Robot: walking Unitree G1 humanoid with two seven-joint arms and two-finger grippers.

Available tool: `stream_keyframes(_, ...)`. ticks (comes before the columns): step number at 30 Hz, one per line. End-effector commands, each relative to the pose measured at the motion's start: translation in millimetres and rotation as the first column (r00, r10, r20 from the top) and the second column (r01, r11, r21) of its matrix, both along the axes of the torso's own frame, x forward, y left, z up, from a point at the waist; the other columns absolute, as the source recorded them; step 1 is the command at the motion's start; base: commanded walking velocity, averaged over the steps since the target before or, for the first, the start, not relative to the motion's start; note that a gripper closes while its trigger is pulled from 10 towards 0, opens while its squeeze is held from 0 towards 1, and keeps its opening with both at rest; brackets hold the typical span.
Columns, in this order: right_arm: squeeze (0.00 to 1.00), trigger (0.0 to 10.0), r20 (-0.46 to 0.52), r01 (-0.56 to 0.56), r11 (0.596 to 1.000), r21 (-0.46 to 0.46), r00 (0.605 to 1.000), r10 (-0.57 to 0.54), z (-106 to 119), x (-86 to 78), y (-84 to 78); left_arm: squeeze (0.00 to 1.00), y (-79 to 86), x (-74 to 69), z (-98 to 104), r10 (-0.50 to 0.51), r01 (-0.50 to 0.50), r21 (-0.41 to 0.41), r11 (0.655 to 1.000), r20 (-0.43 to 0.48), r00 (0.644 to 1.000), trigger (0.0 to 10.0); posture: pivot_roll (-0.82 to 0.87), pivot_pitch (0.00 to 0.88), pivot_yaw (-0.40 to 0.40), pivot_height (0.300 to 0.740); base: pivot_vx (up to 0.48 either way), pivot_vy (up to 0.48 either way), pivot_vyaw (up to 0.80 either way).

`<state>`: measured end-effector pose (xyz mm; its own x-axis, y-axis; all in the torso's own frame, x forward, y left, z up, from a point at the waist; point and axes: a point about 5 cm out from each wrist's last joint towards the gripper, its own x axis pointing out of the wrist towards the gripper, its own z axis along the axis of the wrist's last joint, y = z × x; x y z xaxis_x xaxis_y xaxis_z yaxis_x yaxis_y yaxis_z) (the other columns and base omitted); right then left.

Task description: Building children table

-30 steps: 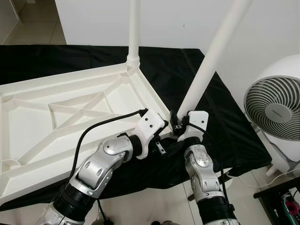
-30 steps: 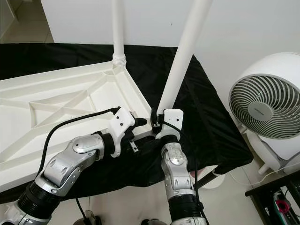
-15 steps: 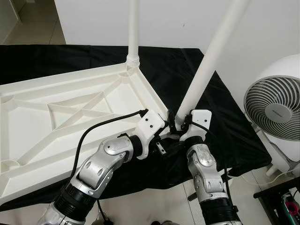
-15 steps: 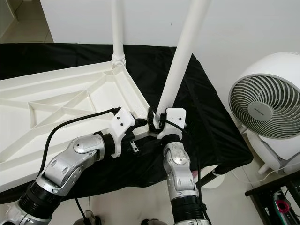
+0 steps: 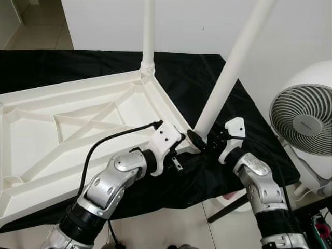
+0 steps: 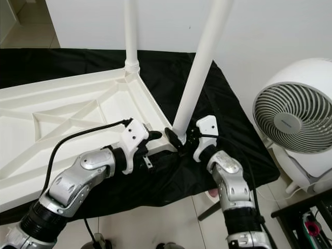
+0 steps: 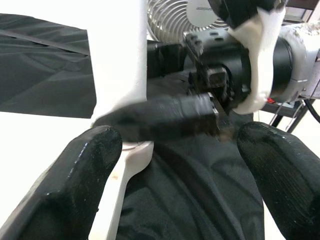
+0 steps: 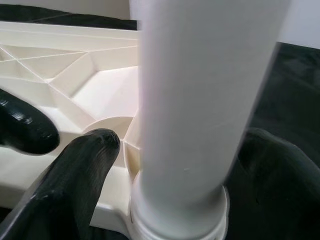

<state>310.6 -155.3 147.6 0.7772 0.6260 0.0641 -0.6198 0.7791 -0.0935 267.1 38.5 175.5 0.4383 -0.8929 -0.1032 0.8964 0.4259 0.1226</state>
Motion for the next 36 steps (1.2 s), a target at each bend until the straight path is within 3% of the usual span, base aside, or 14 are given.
stream_keyframes(1,0.0,10.0,-0.008,-0.04,0.998,-0.052,0.999,0.04,-4.3,2.8,-1.4,0.0,-1.1,-1.1,-0.5,-0.038,0.038,0.015,0.999,0.004,0.999,10.0,0.08,0.061,-0.083,0.74,0.0,0.0,0.0)
stream_keyframes(11,0.0,10.0,-0.035,-0.08,0.995,-0.057,0.996,0.078,-3.0,26.5,2.6,0.0,0.9,-1.2,0.5,-0.039,0.039,0.021,0.999,0.006,0.999,10.0,0.09,0.068,-0.076,0.74,0.0,0.0,0.0)
stream_keyframes(24,0.0,10.0,-0.039,-0.098,0.994,-0.044,0.995,0.097,-5.4,32.8,2.4,0.0,3.5,-2.2,1.0,-0.031,0.03,0.023,0.999,0.005,1.0,10.0,0.1,0.078,-0.076,0.74,0.0,0.0,0.0)
stream_keyframes(25,0.0,8.9,-0.039,-0.1,0.994,-0.04,0.994,0.098,-5.9,32.8,2.1,0.0,3.5,-2.5,0.8,-0.031,0.03,0.023,0.999,0.004,1.0,10.0,0.1,0.077,-0.075,0.74,0.0,0.0,0.0)
stream_keyframes(26,0.0,8.9,-0.039,-0.1,0.994,-0.04,0.994,0.098,-5.9,32.8,2.1,0.0,3.5,-2.5,0.8,-0.031,0.03,0.023,0.999,0.004,1.0,10.0,0.1,0.077,-0.075,0.74,0.0,0.0,0.0)
stream_keyframes(27,0.0,0.0,-0.038,-0.104,0.994,-0.032,0.994,0.102,-6.4,32.8,1.4,0.0,3.4,-2.8,0.6,-0.031,0.03,0.024,0.999,0.003,1.0,10.0,0.1,0.08,-0.076,0.74,0.0,0.0,0.0)
stream_keyframes(36,0.0,0.0,-0.032,-0.116,0.993,-0.012,0.993,0.115,-8.0,32.8,-1.7,0.0,3.2,-3.9,-0.1,-0.033,0.033,0.024,0.999,0.0,0.999,10.0,0.09,0.085,-0.078,0.74,0.0,0.0,0.0)
